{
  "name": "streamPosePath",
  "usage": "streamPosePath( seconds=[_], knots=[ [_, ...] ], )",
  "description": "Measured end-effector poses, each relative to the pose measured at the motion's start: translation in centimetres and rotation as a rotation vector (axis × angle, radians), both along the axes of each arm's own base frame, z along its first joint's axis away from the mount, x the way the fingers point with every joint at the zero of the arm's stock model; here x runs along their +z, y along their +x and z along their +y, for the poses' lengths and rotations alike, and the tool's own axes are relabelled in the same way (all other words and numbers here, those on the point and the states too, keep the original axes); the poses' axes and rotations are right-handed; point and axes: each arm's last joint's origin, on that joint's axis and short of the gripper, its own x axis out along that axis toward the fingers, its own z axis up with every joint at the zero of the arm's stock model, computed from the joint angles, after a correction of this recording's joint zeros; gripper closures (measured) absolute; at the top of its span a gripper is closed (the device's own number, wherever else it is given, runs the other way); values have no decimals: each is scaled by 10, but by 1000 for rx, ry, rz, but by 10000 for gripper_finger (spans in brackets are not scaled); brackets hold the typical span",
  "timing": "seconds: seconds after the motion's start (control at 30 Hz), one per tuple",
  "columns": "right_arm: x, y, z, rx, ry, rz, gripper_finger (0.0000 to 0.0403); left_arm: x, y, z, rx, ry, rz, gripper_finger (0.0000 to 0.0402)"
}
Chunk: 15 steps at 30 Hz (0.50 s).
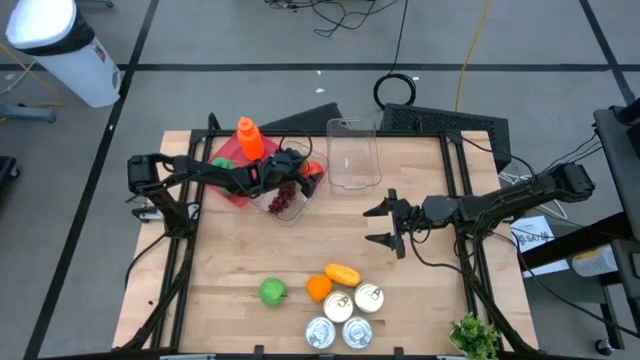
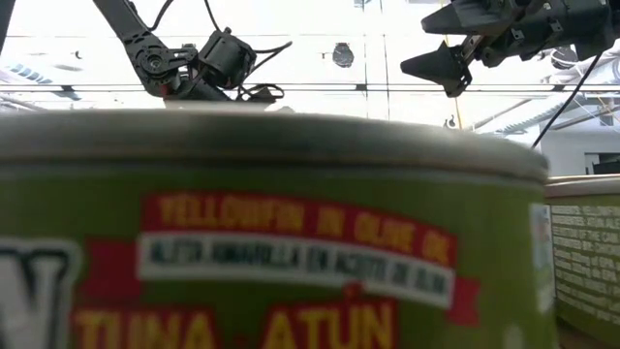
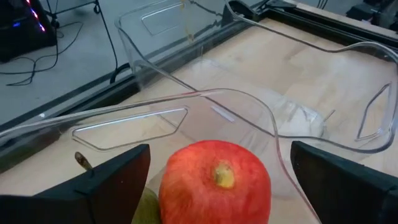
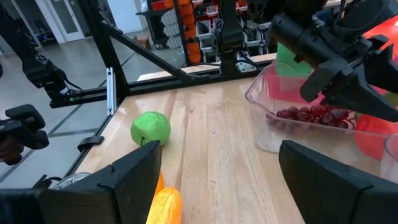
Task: Pick & Place Food Item
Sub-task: Put the yellow mango into the left transparent bin
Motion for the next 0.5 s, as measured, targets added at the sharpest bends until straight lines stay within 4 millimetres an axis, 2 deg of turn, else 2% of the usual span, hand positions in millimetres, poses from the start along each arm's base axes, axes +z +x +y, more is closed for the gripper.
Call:
streamPosePath(
  seconds=[0.33, 0.5],
  knots=[
    [0, 0, 0, 0, 0, 0, 94, 2, 0, 0, -5, -21, -21, 4],
    [0, 0, 0, 1, 1, 1, 94, 29, -5, -6, -77, -44, -118, 5]
  ],
)
